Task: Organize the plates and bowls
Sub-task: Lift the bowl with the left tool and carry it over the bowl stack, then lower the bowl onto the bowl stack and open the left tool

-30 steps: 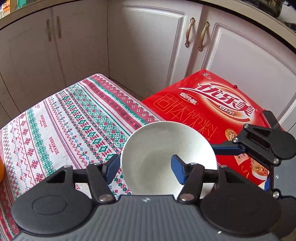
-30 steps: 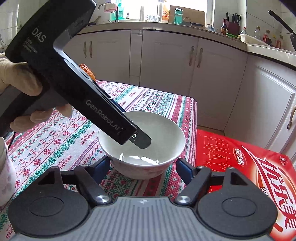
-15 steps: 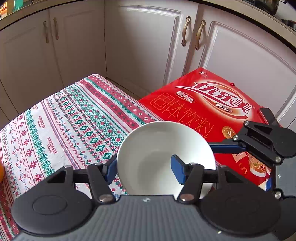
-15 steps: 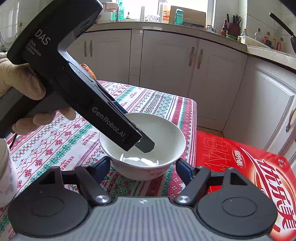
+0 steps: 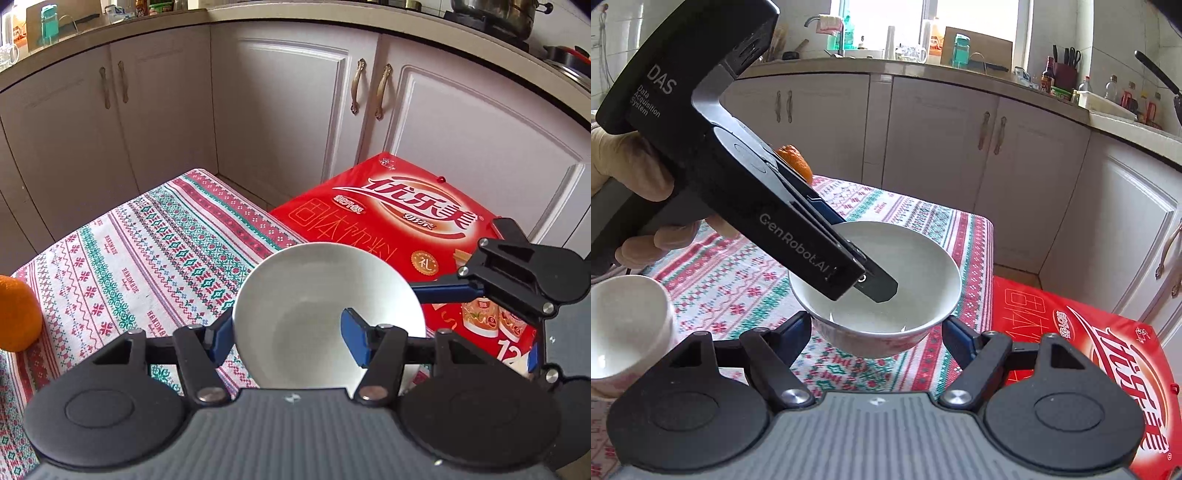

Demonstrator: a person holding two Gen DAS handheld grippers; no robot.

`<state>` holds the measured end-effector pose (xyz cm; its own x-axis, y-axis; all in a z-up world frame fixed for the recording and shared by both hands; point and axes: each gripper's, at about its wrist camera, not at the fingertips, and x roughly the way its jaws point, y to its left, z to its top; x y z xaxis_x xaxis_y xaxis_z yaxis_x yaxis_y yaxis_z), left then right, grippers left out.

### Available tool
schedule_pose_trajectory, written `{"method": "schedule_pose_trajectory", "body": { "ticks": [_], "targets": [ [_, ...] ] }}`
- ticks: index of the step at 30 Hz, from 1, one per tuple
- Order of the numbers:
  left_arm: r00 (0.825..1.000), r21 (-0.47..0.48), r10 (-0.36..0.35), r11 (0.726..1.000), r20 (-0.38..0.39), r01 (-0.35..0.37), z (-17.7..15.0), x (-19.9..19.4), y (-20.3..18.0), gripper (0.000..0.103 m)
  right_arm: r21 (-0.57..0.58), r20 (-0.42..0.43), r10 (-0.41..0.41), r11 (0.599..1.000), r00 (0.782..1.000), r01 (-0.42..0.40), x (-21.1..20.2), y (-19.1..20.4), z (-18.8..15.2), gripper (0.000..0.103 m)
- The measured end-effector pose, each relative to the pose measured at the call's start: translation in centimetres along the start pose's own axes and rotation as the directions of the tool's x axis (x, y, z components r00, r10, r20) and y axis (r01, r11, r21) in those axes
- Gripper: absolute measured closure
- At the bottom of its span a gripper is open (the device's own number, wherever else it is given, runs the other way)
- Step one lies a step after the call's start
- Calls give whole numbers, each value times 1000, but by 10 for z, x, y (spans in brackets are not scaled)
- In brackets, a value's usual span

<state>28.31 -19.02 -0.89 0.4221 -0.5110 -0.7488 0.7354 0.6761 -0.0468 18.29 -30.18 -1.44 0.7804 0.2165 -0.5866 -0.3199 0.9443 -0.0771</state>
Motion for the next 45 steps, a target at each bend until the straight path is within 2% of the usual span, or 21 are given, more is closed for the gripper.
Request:
{"method": "schedule_pose_trajectory", "body": {
  "ticks": [13,26,37,45],
  "targets": [
    [994,-41,70,997,82,-67,-37,-82,-16,44,-56,53,51,997,997,-48,-56,54,5,21],
    [983,-99,149,985,107,-139,-89,-141,-21,43,-114,68,134,986,989,-126,-86,109,-1,21],
    [979,-165,180,973,100,-162,-119,-159,-16,43,-145,47,193,972,980,-184,-87,137,-5,21],
    [982,-190,173,969,72,-157,-130,-146,-8,43,-133,10,208,970,978,-205,-75,140,-10,21]
  ]
}}
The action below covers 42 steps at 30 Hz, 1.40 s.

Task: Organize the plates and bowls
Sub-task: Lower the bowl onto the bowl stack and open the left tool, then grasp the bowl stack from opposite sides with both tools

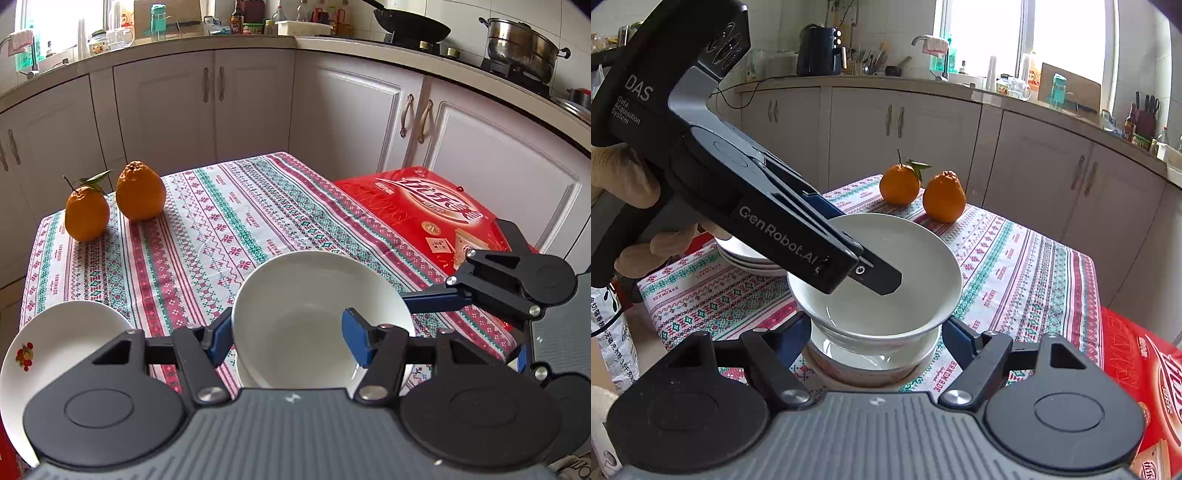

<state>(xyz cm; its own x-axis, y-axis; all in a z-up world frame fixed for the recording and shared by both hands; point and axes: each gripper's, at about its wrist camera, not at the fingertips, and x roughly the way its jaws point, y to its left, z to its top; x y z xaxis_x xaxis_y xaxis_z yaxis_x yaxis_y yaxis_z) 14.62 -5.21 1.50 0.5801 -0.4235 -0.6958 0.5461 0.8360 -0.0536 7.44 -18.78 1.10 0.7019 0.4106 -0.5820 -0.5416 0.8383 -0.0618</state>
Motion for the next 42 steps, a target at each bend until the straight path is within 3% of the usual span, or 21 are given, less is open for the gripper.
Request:
{"method": "schedule_pose_trajectory", "body": {
  "ticks": [21,24,28,31,34,36,42],
  "targets": [
    [999,-39,-32,999,-36,30,-9,16,11,43,62,-23,44,997,999,-43,9,-9,-7,20],
    [998,-43,-49,998,-33,47,-9,15,12,34,54,-12,46,998,999,-46,6,-8,-6,17],
    [999,-22,-43,999,-2,43,-9,6,7,18,26,28,50,998,998,-51,-2,-4,-2,1],
    [999,-4,-51,999,20,51,-8,-4,6,18,-6,30,47,999,998,-47,-6,-2,-1,0],
    [998,24,-31,999,53,29,-11,-17,8,6,-34,18,40,999,999,-39,-8,-2,-3,0],
    [997,52,-16,999,81,12,-15,-27,10,5,-49,0,36,998,999,-36,-8,-4,-7,0],
    [997,151,-29,988,68,18,-32,-49,15,1,-137,-111,29,990,993,-44,2,-5,-19,0]
  ]
}}
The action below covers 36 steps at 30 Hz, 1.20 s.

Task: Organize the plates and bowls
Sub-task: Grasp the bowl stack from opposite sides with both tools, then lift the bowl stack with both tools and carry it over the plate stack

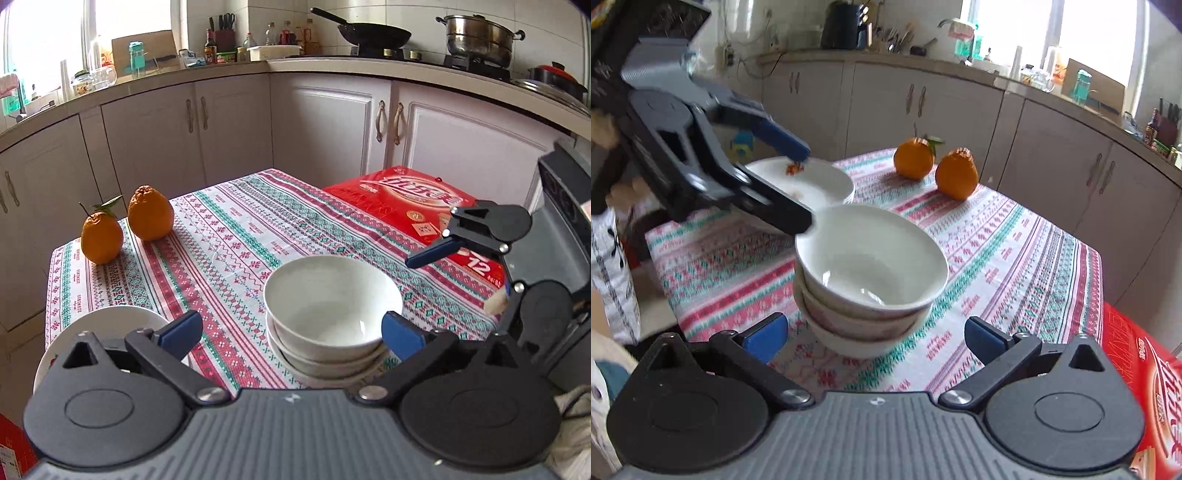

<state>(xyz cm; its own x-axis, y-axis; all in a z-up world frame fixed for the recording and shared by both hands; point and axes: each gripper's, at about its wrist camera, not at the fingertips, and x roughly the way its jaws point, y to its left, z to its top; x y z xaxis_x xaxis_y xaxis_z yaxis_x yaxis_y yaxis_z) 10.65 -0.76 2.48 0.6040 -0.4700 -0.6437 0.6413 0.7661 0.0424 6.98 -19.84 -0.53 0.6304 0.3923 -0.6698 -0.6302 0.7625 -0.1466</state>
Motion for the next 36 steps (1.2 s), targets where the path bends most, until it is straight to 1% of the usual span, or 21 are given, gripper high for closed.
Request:
{"method": "schedule_pose_trajectory", "body": {
  "ticks": [2,6,9,14,20,22,27,31,36],
  "targets": [
    [999,39,-5,999,-36,7,-6,1,-3,1,-41,-41,-2,999,999,0,6,0,-3,0],
    [995,115,-11,993,-97,22,-21,15,-10,1,-102,-122,10,995,992,-22,23,-2,-8,0],
    [988,142,-46,988,-146,67,-29,31,-12,1,-134,-168,28,990,985,-51,33,-3,-9,0],
    [976,192,-90,973,-200,129,-32,55,-11,1,-171,-213,54,981,976,-92,47,-6,-5,0],
    [958,179,-151,964,-245,198,-28,76,1,4,-150,-224,113,977,968,-149,60,-24,2,0],
    [949,181,-177,957,-261,228,-27,81,5,4,-146,-224,141,973,964,-177,62,-29,4,0],
    [930,212,-222,934,-294,289,-21,91,8,14,-170,-223,201,955,954,-241,65,-33,12,3],
    [919,242,-257,911,-299,333,-16,93,9,17,-195,-225,242,938,944,-287,65,-32,19,7],
    [908,274,-275,890,-317,365,-13,97,7,22,-216,-236,260,925,936,-312,67,-32,25,15]
  ]
}}
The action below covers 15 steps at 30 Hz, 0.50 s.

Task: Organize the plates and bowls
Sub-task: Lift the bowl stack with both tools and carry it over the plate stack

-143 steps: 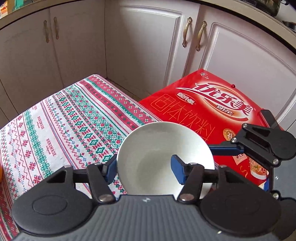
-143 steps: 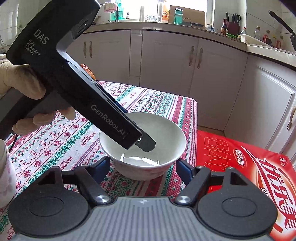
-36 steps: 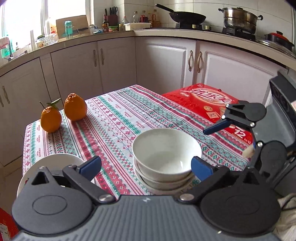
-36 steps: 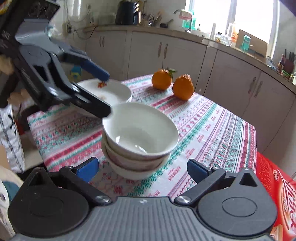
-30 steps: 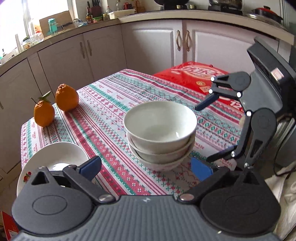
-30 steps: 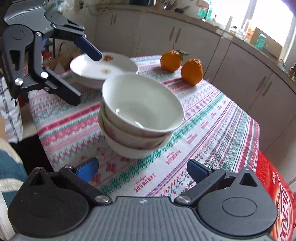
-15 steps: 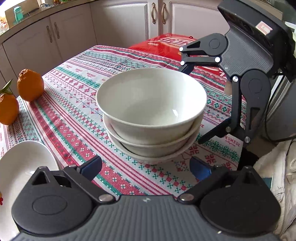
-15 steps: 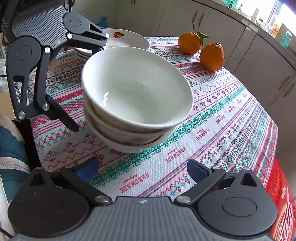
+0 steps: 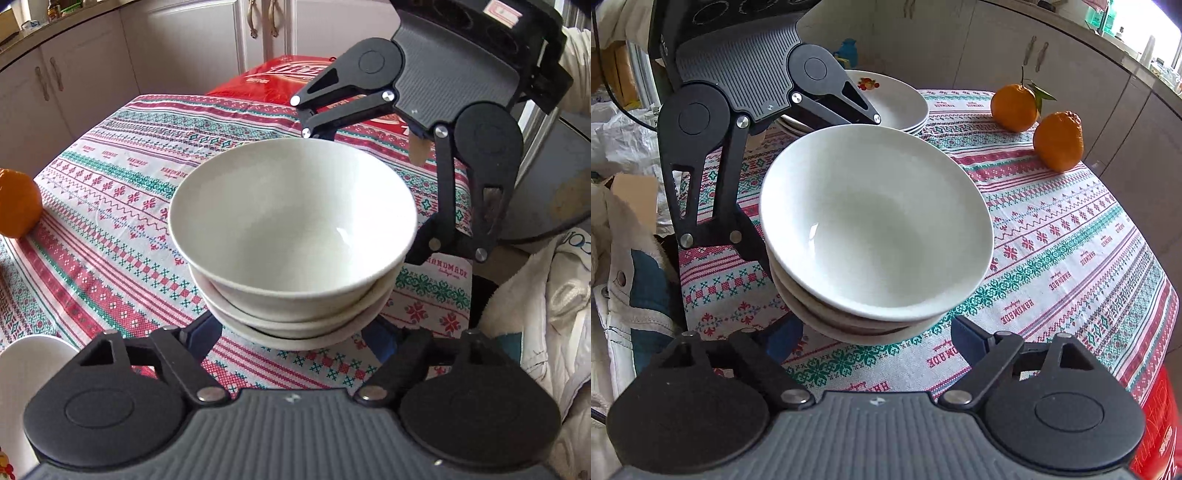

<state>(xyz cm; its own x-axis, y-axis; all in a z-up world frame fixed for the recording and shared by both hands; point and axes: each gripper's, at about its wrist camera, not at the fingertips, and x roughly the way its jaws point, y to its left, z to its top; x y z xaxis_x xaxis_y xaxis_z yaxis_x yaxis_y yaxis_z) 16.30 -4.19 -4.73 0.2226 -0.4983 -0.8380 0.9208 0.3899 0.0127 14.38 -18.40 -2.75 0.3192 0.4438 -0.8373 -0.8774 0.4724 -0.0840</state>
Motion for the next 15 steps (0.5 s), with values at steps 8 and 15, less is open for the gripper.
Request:
{"method": "schedule_pose_trajectory", "body": {
  "ticks": [8,15],
  "targets": [
    [1000,33,-26,999,-1,26,2,1,5,23,-7,0,25,1000,1000,-25,-2,0,2,16],
    [999,39,-54,998,2,54,2,3,11,23,3,-1,53,999,999,-53,2,-1,4,16]
  ]
}}
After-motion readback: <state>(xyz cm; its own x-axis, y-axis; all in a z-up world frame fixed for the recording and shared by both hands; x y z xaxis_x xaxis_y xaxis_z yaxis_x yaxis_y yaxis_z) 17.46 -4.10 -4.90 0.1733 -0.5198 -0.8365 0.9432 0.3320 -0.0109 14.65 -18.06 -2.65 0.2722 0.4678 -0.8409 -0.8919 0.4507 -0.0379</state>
